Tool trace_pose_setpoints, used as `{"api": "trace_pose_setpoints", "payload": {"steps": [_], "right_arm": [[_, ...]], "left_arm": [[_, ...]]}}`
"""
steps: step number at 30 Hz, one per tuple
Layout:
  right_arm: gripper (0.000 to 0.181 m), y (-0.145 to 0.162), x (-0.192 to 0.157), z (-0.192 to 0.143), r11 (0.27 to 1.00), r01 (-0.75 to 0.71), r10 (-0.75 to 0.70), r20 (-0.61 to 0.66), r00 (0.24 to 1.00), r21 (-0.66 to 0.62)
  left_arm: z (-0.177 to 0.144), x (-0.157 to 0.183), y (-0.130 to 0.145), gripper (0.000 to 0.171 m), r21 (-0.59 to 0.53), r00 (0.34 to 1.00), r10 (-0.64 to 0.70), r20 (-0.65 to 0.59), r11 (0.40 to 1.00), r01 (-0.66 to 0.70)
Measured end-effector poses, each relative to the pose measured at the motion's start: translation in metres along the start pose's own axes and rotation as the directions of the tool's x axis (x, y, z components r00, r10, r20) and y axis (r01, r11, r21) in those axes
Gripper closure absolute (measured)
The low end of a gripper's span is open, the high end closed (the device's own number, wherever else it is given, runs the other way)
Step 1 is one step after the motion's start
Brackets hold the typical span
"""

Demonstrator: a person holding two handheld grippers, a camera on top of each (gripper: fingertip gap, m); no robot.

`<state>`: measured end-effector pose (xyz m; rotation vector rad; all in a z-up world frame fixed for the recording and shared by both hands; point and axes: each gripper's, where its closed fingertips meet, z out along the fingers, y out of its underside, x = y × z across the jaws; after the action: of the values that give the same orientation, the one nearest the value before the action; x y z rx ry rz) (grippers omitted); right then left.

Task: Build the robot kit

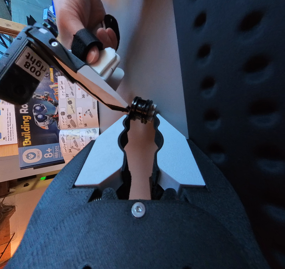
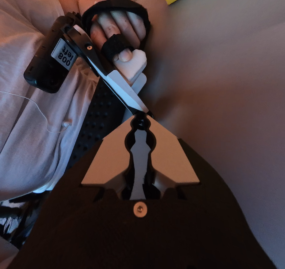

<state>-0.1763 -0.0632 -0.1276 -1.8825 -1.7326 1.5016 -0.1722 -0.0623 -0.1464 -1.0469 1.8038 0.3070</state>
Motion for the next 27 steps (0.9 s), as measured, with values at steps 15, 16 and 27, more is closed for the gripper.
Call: {"api": "trace_pose_setpoints", "payload": {"steps": [15,16,27], "right_arm": [[0.175,-0.006,-0.001,-0.008,0.982,0.116,-0.106,-0.078,0.991,0.151],[0.175,-0.004,0.000,-0.006,0.985,0.108,-0.098,-0.075,0.992,0.138],[0.175,-0.002,0.000,-0.003,0.987,0.052,-0.049,-0.029,0.998,0.153]], "left_arm": [[-0.002,-0.004,0.002,0.142,-0.009,0.999,0.012,0.031,1.000,-0.012],[-0.002,-0.005,0.002,0.142,-0.008,0.999,0.013,0.032,1.000,-0.013],[-0.003,-0.005,0.003,0.142,-0.009,0.999,0.013,0.030,1.000,-0.013]]}}
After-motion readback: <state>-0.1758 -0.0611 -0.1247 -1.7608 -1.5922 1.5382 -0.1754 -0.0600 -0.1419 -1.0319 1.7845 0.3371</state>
